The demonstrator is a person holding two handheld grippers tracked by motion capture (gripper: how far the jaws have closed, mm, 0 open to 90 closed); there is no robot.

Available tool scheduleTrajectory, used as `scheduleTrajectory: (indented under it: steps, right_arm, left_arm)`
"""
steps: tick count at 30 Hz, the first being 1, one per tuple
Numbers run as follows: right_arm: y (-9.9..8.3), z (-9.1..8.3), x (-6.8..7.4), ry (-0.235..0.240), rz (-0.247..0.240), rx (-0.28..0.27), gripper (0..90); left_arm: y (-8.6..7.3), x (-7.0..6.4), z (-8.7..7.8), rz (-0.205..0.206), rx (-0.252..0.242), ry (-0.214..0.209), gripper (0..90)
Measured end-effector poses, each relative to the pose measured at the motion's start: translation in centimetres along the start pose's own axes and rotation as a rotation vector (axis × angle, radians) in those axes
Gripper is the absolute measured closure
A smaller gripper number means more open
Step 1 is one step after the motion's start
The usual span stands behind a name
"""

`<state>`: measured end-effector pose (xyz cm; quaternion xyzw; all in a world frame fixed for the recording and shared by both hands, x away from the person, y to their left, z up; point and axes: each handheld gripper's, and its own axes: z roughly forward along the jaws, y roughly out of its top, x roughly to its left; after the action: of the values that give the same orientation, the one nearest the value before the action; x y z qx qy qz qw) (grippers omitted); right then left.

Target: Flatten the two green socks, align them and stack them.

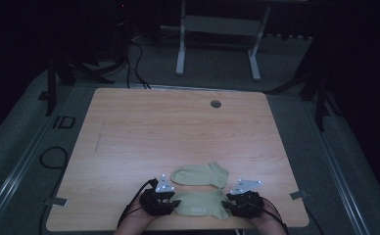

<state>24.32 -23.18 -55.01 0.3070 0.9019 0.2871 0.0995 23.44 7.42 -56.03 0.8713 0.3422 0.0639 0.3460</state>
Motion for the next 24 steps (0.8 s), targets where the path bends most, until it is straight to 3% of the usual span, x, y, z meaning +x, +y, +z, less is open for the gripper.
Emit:
scheduleTrajectory:
  steps: [4, 7, 9, 16, 24]
  right_arm:
    - [0.1, 0.0, 0.0, 0.003, -0.008, 0.009, 72.9]
    - [0.1, 0.0, 0.2, 0.008, -0.011, 0.009, 80.6]
    - [0.1, 0.0, 0.3, 0.013, -0.016, 0.011, 83.3]
    - [0.9, -1.3, 0.3, 0.024, 0.005, -0.054, 85.3]
    - [3.6, -4.1, -0.3, 0.001, -0.007, -0.131, 85.3]
  left_arm:
    - [0.1, -0.2, 0.1, 0.007, 0.004, 0.016, 65.8]
    - [0.1, -0.2, 0.1, -0.003, 0.0, -0.002, 81.4]
    - [0.0, -0.3, 0.0, -0.001, -0.004, -0.005, 86.9]
    - [0.6, -0.2, -1.8, -0.011, -0.069, 0.0, 88.2]
    - [3.4, 0.7, -5.2, -0.013, -0.154, 0.031, 88.3]
